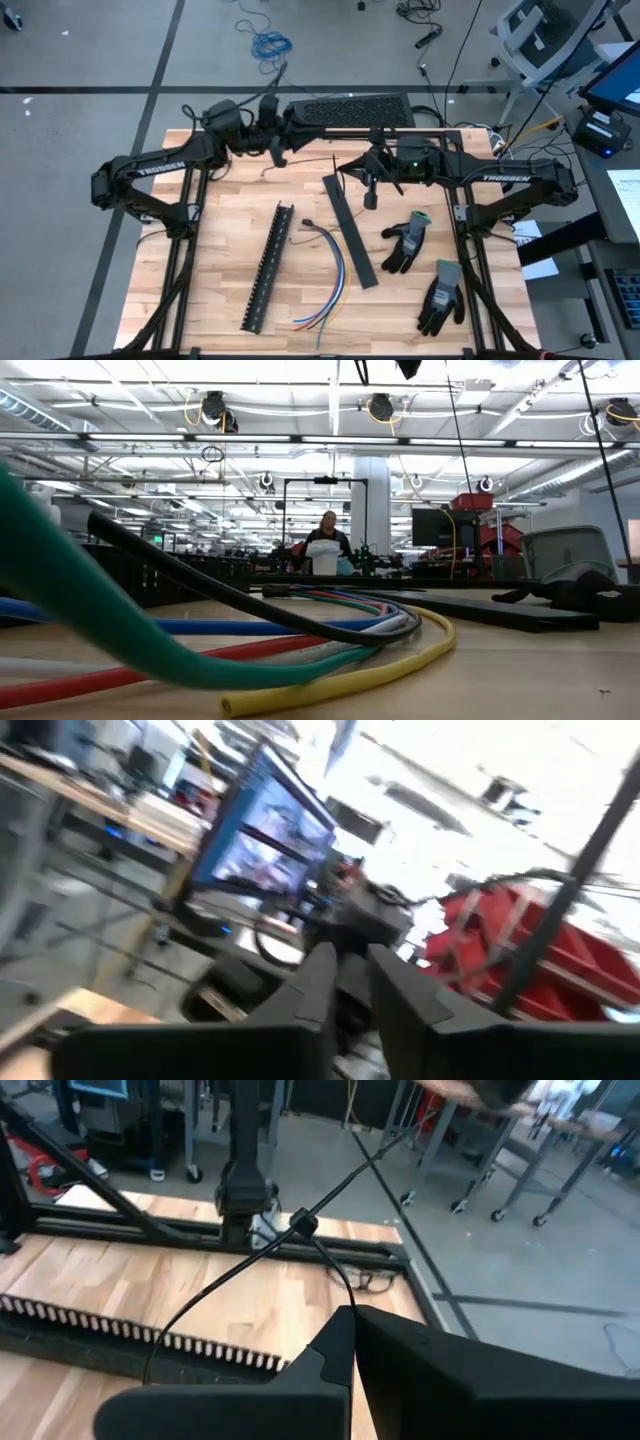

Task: Ziptie cables
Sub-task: Wrap the black zip tie on the cables

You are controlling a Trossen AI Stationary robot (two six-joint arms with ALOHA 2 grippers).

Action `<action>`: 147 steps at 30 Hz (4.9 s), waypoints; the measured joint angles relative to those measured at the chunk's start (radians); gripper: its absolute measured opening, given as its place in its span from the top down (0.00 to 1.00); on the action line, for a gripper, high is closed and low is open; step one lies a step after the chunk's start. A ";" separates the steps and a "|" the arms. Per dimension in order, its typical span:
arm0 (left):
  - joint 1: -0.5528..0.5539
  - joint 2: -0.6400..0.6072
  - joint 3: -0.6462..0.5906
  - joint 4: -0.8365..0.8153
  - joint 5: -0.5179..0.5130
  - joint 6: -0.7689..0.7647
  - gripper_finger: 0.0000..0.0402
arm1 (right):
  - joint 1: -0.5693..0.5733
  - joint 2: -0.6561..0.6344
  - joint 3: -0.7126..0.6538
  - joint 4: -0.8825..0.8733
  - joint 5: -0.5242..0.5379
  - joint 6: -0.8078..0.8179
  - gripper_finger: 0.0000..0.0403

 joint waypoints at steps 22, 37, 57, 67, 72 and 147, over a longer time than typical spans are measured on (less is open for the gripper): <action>-0.029 0.040 -0.003 -0.134 0.048 -0.011 0.53 | -0.009 -0.001 0.000 0.144 -0.001 -0.040 1.00; -0.078 0.087 -0.002 -0.044 0.028 -0.016 0.53 | -0.009 0.000 0.000 0.140 0.000 -0.032 1.00; -0.067 0.061 -0.002 -0.040 0.026 -0.023 0.53 | -0.009 0.000 0.000 0.144 0.051 -0.034 1.00; -0.067 0.061 -0.002 -0.040 0.040 -0.016 0.68 | -0.009 0.000 0.000 0.146 0.051 -0.033 1.00; -0.063 0.061 -0.002 -0.040 0.057 -0.016 0.92 | -0.009 0.000 0.000 0.145 0.051 -0.033 1.00; 0.105 -0.025 -0.001 -0.047 0.090 -0.044 0.83 | -0.036 0.001 0.000 0.025 -0.007 0.010 1.00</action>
